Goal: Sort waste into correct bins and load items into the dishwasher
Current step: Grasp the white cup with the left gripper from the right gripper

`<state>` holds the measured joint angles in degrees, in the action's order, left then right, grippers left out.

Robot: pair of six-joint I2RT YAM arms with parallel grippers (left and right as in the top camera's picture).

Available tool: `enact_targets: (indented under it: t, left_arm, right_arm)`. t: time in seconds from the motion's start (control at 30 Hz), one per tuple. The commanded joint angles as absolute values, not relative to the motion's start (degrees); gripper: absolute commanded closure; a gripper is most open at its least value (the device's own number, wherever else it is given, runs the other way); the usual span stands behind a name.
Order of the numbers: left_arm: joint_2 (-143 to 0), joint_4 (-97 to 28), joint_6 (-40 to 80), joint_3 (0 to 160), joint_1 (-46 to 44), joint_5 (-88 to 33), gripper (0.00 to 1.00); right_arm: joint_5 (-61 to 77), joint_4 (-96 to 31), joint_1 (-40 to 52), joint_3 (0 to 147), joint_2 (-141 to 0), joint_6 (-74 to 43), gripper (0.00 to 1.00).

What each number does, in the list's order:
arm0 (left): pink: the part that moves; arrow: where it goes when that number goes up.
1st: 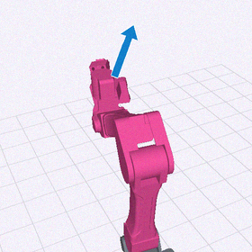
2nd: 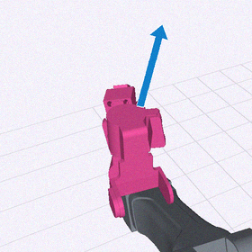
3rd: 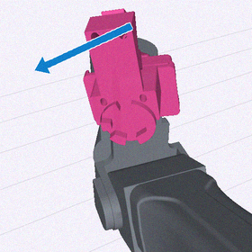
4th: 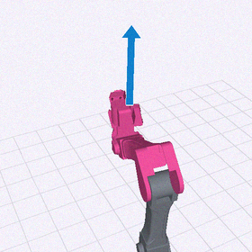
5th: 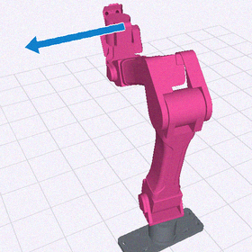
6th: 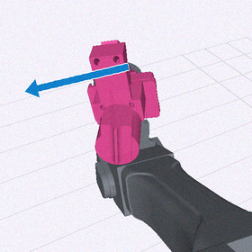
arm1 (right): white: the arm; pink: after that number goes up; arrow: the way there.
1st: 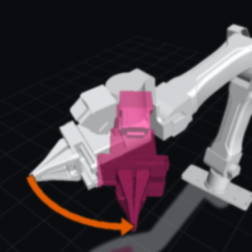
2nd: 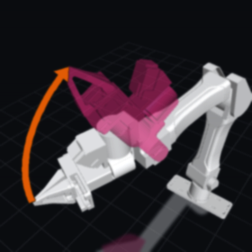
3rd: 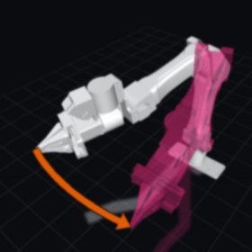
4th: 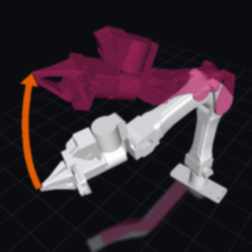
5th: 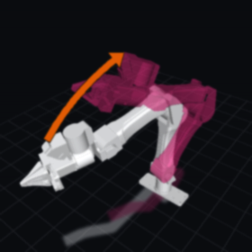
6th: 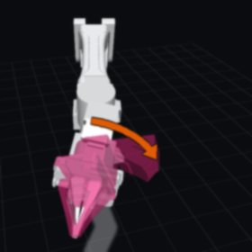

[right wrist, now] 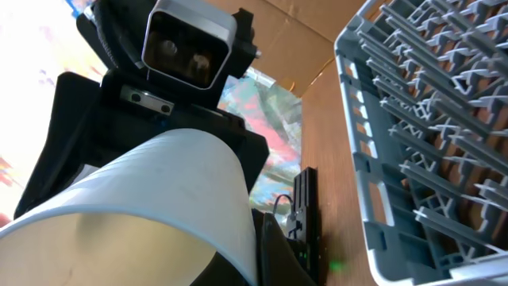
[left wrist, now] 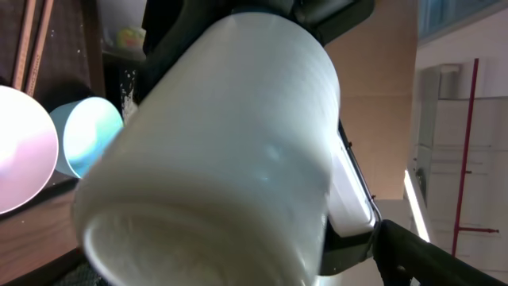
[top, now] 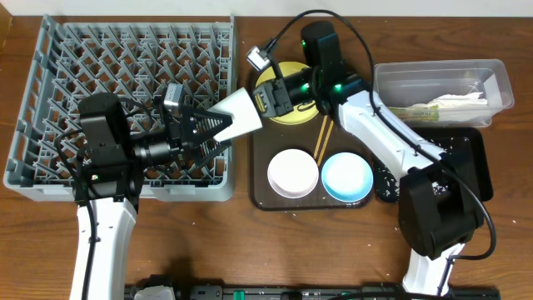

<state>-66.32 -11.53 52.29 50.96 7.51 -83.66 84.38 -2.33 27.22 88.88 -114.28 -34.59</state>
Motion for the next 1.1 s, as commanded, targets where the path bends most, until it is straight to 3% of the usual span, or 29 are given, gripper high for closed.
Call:
enact_targets:
  t: [0.0,0.67,1.07]
  left_arm:
    - [-66.24,-11.00,51.31,51.88,7.86,-83.70,0.08]
    - [-66.24,-11.03,51.33,51.88,7.86,-81.71,0.08]
    - [-66.24,-11.00,51.79,51.88,7.86,-80.07,0.08]
  right_arm:
    - [85.10,-2.31,28.45,89.08,-114.50,-35.31,0.99]
    - [87.07,0.84,27.81,89.08,-114.50,-38.33,0.99]
    - [85.93,-7.66,27.83,89.06,-114.50,-30.96,0.99]
